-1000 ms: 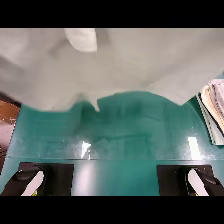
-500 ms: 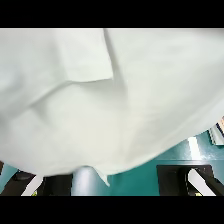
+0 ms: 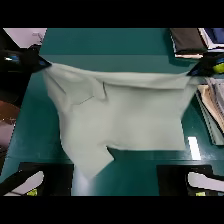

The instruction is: Fold the shirts.

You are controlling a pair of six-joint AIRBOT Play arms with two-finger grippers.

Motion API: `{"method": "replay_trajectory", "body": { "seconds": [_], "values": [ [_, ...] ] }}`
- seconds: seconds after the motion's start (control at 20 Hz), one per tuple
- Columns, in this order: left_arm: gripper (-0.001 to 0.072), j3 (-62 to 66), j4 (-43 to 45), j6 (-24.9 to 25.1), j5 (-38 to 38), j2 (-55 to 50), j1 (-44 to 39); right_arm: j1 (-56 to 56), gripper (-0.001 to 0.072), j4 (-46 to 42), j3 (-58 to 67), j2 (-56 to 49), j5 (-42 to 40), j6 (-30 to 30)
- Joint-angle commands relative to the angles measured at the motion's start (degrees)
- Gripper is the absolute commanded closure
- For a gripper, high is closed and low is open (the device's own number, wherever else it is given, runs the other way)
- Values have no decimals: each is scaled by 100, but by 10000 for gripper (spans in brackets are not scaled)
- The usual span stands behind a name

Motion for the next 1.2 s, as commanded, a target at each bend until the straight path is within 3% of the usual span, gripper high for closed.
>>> {"method": "replay_trajectory", "body": {
  "seconds": [0.0,0.2,0.35,0.55,0.8,1.15],
  "values": [
    [672,-275,-256,459,1003,-1069,4,144,696,-146,-111,-1093,-691,2],
    [671,-275,-911,966,2127,-1668,4,133,696,-142,763,-1941,-1613,0],
    [672,-256,-918,1154,2356,-1766,4,136,696,-146,1416,-2271,-1875,0],
    [673,-192,-765,1449,1574,-1733,4,136,697,-273,1480,-2232,-1493,-7],
    [674,-260,645,1268,85,-1733,4,348,697,-938,-50,-1585,-1515,-26],
    [671,-1121,837,1235,634,-1740,4,374,695,-614,-1447,-1211,-2312,4]
  ]
}}
